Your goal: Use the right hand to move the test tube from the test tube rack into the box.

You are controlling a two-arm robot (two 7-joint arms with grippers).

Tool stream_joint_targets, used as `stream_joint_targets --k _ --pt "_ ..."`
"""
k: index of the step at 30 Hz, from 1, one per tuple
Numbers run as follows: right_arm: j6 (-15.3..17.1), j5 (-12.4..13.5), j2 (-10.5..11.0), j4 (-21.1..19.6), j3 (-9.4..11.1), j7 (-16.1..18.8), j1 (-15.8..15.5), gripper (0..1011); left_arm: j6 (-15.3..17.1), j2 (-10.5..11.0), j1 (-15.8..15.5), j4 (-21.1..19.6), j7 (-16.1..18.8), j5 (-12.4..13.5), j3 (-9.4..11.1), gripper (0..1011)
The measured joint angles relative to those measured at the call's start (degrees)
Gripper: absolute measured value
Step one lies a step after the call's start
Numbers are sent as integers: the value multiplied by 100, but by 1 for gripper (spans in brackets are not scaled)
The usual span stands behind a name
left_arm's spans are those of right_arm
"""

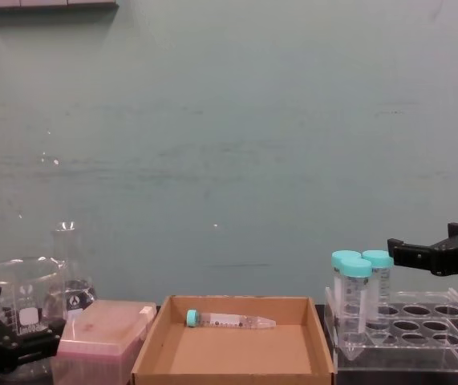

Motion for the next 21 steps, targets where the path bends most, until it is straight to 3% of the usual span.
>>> stream_joint_targets --k 21 --pt "4 28 0 -4 9 -2 4 1002 0 0 0 0 0 0 0 1000"
